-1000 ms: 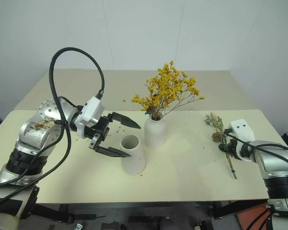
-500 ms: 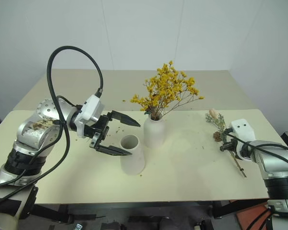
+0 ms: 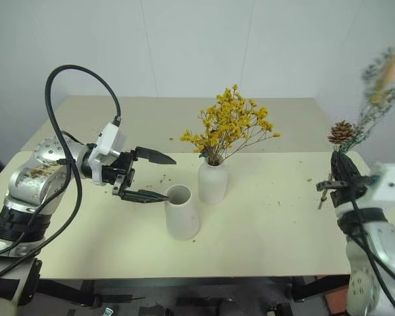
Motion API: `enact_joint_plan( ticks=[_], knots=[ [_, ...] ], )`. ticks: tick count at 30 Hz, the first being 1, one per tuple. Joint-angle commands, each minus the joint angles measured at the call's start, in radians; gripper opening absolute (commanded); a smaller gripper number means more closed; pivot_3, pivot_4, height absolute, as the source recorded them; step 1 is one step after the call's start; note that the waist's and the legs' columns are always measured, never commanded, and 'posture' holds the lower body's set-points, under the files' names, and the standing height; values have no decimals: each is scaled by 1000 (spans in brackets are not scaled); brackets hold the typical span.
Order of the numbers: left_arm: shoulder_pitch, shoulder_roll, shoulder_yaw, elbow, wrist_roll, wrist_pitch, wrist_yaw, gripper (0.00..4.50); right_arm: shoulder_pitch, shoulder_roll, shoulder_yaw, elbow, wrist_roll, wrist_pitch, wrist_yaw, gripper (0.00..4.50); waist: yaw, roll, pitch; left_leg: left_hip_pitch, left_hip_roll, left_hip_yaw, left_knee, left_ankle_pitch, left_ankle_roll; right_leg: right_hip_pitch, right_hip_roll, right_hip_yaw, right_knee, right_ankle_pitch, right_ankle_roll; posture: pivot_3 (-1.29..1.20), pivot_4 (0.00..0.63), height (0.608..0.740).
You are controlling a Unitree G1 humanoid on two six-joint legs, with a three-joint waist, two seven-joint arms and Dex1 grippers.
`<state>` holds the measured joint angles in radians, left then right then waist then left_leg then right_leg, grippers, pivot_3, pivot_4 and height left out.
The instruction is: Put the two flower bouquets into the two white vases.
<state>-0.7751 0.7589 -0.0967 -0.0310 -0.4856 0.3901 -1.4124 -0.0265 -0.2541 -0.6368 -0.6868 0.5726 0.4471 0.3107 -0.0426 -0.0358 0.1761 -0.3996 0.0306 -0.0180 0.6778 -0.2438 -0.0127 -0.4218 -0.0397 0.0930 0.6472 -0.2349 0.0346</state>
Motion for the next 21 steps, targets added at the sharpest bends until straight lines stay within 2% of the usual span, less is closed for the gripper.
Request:
enact_joint_plan(
  ticks=[1, 5, 10, 15, 21],
  knots=[
    [-24, 26, 40, 11, 0, -22, -17, 4500, 75, 11, 27, -126, 154, -80, 90, 19, -1, 0, 0, 0, 0, 1, 0, 0, 0, 0, 0, 1, 0, 0, 0, 0, 150, 740],
    [-13, 56, 62, 17, -6, -16, -24, 4500, 75, 5, 115, -203, 308, -97, 98, 19, -13, 1, 0, 2, 1, 1, 0, 0, 0, 0, 1, 1, 1, 0, 0, 0, 150, 740],
    [10, 73, 90, -6, -30, 9, -24, 4500, -83, -78, 269, -155, 406, -62, 140, 19, -18, 1, 0, 3, 1, 1, 0, 0, 0, 1, 1, 2, 1, -2, 3, 0, 150, 740],
    [27, 90, 127, -34, -71, 48, -17, 4500, -281, -86, 427, 2, 423, -61, 245, 19, -18, 1, 0, 2, 1, 1, 0, 0, 0, 0, 2, 1, 1, -1, 1, 0, 150, 740],
    [107, 170, 178, -98, -97, 84, -28, 4500, -440, -24, 544, 147, 387, -87, 303, 19, -21, 1, 0, 0, 1, 0, 0, 0, 0, -2, 2, 1, 1, 0, -1, 0, 150, 740]
  ],
)
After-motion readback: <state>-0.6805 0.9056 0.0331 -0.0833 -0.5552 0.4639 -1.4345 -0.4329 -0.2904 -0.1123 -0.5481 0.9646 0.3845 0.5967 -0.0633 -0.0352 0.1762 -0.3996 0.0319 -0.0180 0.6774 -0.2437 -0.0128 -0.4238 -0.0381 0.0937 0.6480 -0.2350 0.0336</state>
